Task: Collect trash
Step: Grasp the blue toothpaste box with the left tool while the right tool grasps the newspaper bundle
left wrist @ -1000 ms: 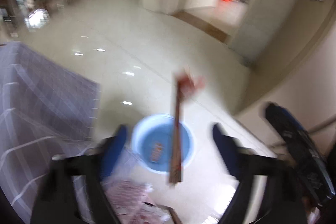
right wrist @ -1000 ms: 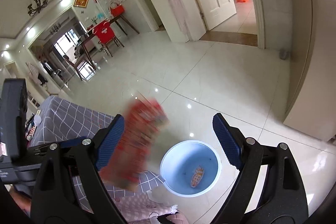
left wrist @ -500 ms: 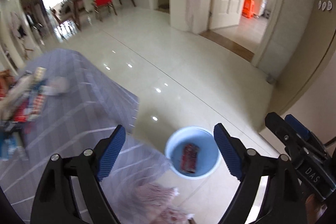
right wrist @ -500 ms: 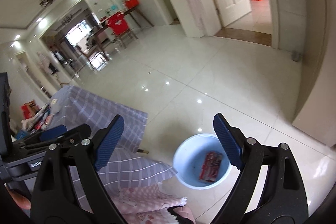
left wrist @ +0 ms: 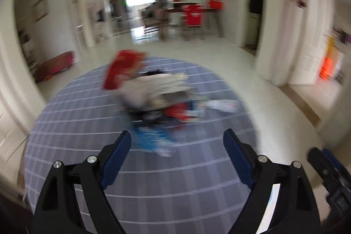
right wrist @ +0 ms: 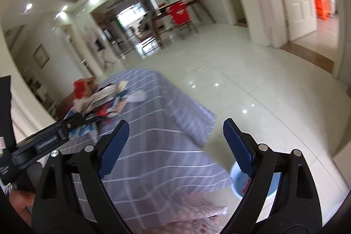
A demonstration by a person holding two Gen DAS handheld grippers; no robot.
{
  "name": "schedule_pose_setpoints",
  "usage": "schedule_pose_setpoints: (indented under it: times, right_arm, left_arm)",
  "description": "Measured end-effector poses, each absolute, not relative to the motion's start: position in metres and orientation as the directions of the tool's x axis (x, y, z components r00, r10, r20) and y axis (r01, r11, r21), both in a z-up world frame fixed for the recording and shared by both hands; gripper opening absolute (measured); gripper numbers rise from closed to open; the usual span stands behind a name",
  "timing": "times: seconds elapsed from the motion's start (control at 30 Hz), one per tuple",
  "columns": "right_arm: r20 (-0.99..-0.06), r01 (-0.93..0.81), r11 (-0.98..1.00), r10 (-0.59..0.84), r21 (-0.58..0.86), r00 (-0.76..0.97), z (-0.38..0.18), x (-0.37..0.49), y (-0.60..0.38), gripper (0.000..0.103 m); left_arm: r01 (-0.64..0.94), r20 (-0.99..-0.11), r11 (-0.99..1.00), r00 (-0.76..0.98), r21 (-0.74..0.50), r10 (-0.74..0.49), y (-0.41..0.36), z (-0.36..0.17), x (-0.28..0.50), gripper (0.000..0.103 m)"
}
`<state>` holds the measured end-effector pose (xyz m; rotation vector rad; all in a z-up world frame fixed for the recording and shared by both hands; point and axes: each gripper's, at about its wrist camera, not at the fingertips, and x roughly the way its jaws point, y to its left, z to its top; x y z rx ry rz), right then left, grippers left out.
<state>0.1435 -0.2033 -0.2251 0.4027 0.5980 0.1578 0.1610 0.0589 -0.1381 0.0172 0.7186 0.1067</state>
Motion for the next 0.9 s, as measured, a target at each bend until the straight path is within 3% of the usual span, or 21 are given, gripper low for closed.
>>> schedule_pose_setpoints:
  times: [0.17,0.23,0.3,0.33,0.37,0.43,0.57,0.9]
  right_arm:
    - [-0.533,-0.109,0.918,0.314,0.381,0.786,-0.223,0.165,-0.161,0.086]
    - [-0.546,-0.126,0.920,0.325,0.370,0.772,-0.223,0.174,-0.148,0.086]
    - [-0.550,-0.143,0.921,0.336,0.363,0.765,-0.223,0.181,-0.137,0.086]
    - [-0.556,-0.150,0.924,0.336,0.352,0.760,-0.222,0.186,-0.131,0.086]
    - [-0.561,-0.157,0.924,0.340,0.349,0.755,-0.222,0.190,-0.126,0.086]
    - [-0.567,-0.172,0.923,0.350,0.344,0.746,-0.221,0.195,-0.121,0.086]
    - [-0.570,-0.212,0.924,0.365,0.318,0.736,-0.218,0.202,-0.101,0.086]
    - [-0.581,-0.360,0.906,0.420,0.223,0.697,-0.211,0.233,-0.018,0.086]
  left_arm:
    - [-0.182,-0.690,0.983,0.716,-0.035,0.108,0.106,-0.152,0.180,0.082]
    - [-0.190,-0.708,0.980,0.700,-0.056,0.095,0.115,-0.159,0.186,0.067]
    - [-0.174,-0.724,0.978,0.689,-0.111,0.040,0.123,-0.166,0.193,0.062]
    - [-0.169,-0.726,0.978,0.687,-0.126,0.025,0.126,-0.168,0.196,0.054]
    - [-0.163,-0.728,0.977,0.685,-0.136,0.013,0.128,-0.172,0.197,0.039]
    - [-0.155,-0.729,0.973,0.684,-0.173,-0.021,0.134,-0.175,0.200,0.024]
    - [-0.181,-0.717,0.966,0.697,-0.182,-0.005,0.156,-0.173,0.190,0.009]
    - [-0.248,-0.671,0.951,0.739,-0.183,0.063,0.215,-0.153,0.154,0.006]
